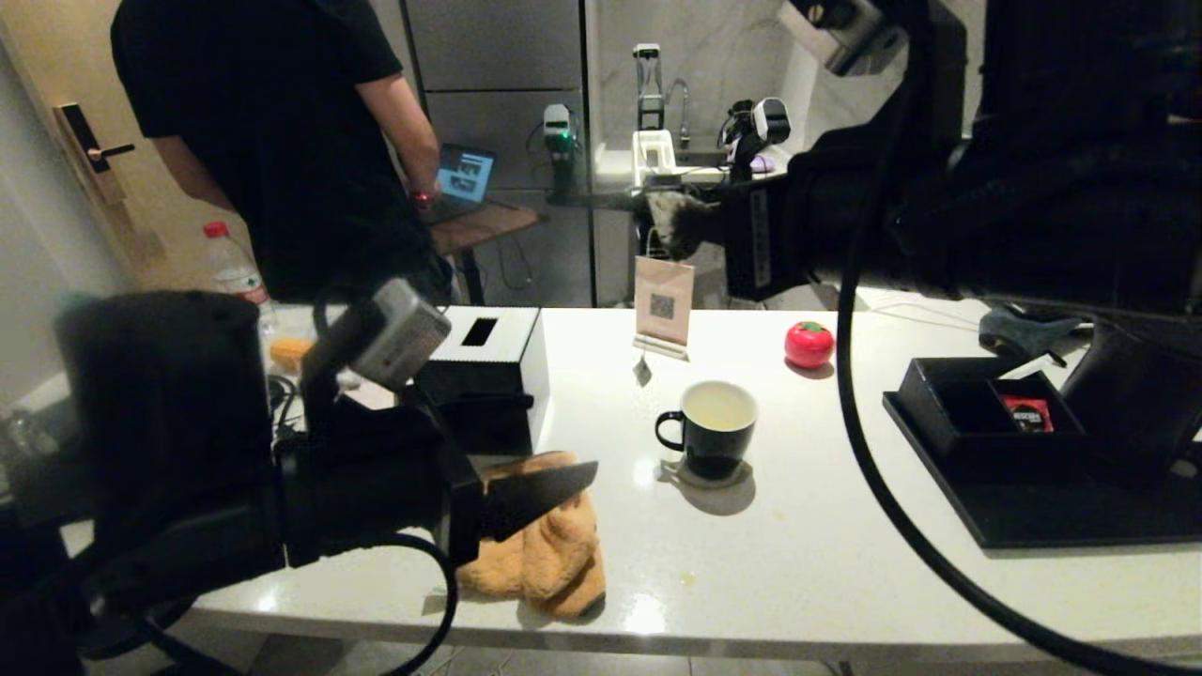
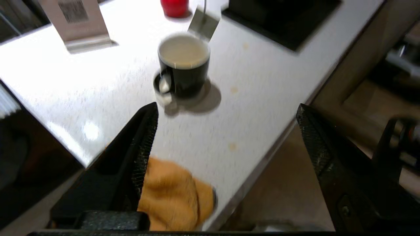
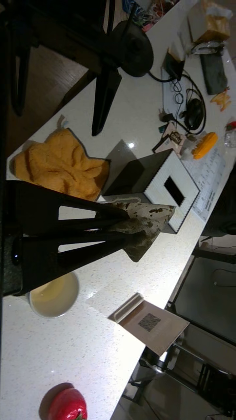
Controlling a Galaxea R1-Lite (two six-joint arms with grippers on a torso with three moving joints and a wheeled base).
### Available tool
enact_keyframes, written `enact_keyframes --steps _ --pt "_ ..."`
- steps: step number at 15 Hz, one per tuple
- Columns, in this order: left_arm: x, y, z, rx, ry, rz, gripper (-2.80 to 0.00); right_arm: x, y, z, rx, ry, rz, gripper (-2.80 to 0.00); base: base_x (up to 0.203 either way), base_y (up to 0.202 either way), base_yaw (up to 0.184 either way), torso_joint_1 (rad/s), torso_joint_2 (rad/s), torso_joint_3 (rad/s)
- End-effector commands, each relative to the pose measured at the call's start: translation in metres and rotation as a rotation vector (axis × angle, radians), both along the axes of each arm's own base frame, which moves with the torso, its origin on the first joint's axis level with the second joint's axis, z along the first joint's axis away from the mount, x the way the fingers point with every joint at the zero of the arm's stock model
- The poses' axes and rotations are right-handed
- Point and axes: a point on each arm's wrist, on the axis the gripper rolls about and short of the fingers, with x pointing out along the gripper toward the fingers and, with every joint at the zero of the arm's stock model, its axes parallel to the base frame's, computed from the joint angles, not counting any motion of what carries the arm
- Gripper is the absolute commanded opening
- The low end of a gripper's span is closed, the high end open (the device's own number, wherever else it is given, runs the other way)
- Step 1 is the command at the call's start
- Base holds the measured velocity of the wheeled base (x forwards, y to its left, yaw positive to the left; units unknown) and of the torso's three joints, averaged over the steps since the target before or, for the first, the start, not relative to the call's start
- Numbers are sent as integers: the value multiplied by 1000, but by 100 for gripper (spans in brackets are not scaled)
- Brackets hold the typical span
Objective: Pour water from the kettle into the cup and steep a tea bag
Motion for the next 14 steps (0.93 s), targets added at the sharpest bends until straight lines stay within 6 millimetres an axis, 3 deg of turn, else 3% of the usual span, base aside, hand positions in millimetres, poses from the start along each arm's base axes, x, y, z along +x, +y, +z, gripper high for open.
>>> enact_keyframes --steps 1,14 --pt "8 -5 -3 -31 3 10 0 -1 11 2 5 -3 25 -280 0 0 0 0 0 0" --pt "18 -10 -5 -63 -39 24 0 -36 41 2 7 -8 163 -280 0 0 0 0 0 0"
